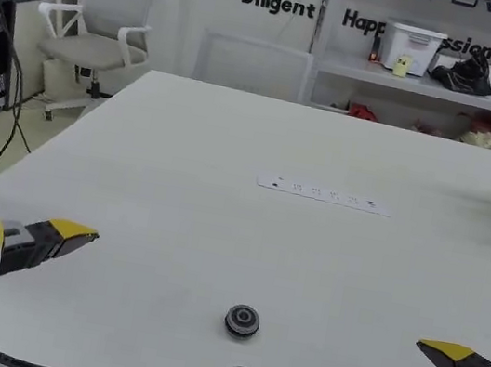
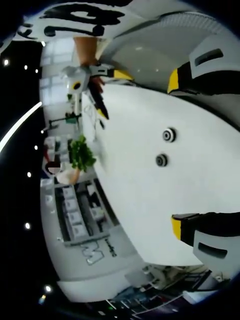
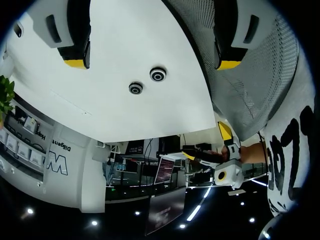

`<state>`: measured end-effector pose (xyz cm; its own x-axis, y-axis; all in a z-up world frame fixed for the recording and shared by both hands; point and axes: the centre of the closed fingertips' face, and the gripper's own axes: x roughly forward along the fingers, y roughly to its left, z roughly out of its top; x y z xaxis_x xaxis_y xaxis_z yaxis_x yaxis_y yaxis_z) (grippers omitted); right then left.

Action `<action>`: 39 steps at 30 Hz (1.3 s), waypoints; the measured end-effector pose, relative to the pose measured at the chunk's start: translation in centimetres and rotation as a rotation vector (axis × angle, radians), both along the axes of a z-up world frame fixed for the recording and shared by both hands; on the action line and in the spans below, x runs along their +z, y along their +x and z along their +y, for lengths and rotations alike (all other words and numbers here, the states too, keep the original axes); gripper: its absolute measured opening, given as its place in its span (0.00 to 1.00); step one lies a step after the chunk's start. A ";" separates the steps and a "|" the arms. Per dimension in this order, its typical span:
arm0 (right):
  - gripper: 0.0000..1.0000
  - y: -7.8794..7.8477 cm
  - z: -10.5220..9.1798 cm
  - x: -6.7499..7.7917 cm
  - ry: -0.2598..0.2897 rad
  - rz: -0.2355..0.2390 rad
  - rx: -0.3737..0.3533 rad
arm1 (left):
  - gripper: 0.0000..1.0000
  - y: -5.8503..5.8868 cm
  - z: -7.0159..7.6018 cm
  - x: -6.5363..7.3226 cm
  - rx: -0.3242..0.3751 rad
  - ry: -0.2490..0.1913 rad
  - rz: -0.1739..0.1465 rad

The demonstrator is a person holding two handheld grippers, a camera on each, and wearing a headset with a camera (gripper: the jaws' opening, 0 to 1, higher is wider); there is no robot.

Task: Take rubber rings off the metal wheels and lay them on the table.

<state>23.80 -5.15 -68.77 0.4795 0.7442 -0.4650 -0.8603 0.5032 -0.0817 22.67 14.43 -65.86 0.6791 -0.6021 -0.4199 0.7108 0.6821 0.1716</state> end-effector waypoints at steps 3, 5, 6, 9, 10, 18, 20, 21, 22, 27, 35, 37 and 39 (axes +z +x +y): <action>1.00 0.1 0.0 0.0 0.001 -0.001 0.000 | 1.00 -0.1 0.1 -0.1 0.003 0.002 0.001; 1.00 0.1 0.0 0.0 0.001 -0.001 0.001 | 1.00 -0.1 0.1 -0.1 0.005 0.001 0.001; 1.00 0.2 0.0 0.0 0.001 -0.001 0.001 | 1.00 -0.1 0.1 0.0 0.006 0.001 0.001; 1.00 0.2 0.0 0.0 0.002 0.000 0.002 | 1.00 0.0 0.2 0.1 0.007 -0.001 -0.002; 1.00 0.2 0.0 0.0 0.001 -0.001 0.002 | 1.00 0.0 0.2 0.1 0.009 -0.001 -0.002; 1.00 0.1 -0.1 0.2 0.014 0.005 -0.006 | 1.00 0.3 0.2 0.0 0.003 0.002 -0.005; 1.00 0.1 -0.2 0.3 0.015 0.004 -0.010 | 1.00 0.3 0.2 0.1 0.002 0.002 -0.008; 1.00 0.2 -0.2 0.3 0.011 0.002 -0.011 | 1.00 0.4 0.3 0.0 0.003 0.003 -0.004; 1.00 0.2 -0.3 0.2 0.006 -0.001 -0.012 | 1.00 0.4 0.3 0.0 0.003 0.003 -0.001; 1.00 0.3 -0.4 0.3 0.004 -0.002 -0.014 | 1.00 0.3 0.1 0.0 0.002 -0.002 0.002; 1.00 0.2 -0.2 0.2 -0.002 0.000 -0.007 | 1.00 0.3 -0.2 -0.1 -0.001 -0.004 0.013; 1.00 0.3 -0.2 0.2 -0.005 -0.002 -0.005 | 1.00 0.4 -0.2 -0.1 -0.001 -0.003 0.015; 1.00 0.3 -0.2 0.3 -0.002 -0.002 -0.005 | 1.00 0.4 -0.2 -0.1 -0.002 0.001 0.015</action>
<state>24.14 -5.33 -68.49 0.4844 0.7407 -0.4656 -0.8575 0.5074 -0.0850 23.10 14.27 -65.92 0.6712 -0.6034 -0.4305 0.7150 0.6803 0.1613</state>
